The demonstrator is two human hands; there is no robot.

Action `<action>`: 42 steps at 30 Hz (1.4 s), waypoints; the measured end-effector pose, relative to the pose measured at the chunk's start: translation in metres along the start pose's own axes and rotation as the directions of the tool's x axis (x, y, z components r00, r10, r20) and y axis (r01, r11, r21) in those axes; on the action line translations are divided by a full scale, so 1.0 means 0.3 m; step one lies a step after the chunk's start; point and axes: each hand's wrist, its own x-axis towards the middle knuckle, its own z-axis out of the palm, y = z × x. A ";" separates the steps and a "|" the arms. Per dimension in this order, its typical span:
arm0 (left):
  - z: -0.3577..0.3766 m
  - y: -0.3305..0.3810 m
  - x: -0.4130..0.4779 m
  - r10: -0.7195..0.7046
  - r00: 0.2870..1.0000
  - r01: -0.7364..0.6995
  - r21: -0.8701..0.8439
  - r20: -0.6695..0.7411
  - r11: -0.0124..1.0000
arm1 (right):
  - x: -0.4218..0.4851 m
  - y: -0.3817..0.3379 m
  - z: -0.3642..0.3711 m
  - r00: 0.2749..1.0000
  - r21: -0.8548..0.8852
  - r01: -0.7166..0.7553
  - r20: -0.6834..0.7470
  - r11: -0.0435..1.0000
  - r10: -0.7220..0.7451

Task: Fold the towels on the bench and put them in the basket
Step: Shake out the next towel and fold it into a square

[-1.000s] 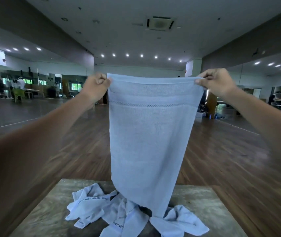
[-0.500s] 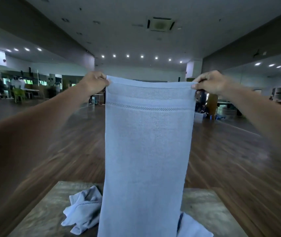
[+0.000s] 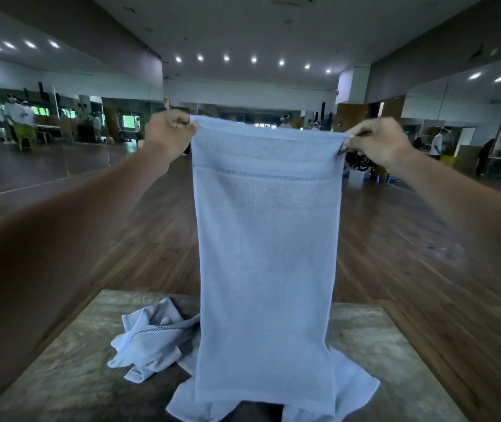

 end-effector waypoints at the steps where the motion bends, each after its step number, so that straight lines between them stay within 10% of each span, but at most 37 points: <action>1: 0.014 -0.042 -0.033 -0.021 0.999 0.020 0.020 0.042 1.000 | -0.029 0.039 0.030 0.999 -0.042 -0.002 0.045 0.999 0.004; 12: 0.236 -0.744 -0.641 -0.262 0.854 0.017 0.480 0.450 0.877 | -0.627 0.690 0.458 0.853 -0.351 -0.084 0.458 0.933 0.249; 19: 0.269 -1.024 -1.000 -0.177 0.611 -0.498 0.548 0.772 0.673 | -0.960 0.921 0.542 0.804 -0.356 0.078 0.575 0.931 0.153; 29: 0.271 -1.063 -1.049 0.226 0.738 -0.597 0.460 0.636 0.657 | -1.097 0.891 0.558 0.937 -0.197 -0.095 0.315 0.976 0.155; 42: 0.256 -1.078 -1.101 0.158 0.679 -0.611 0.432 0.717 0.663 | -1.172 0.938 0.555 0.853 -0.422 0.226 0.521 0.878 0.031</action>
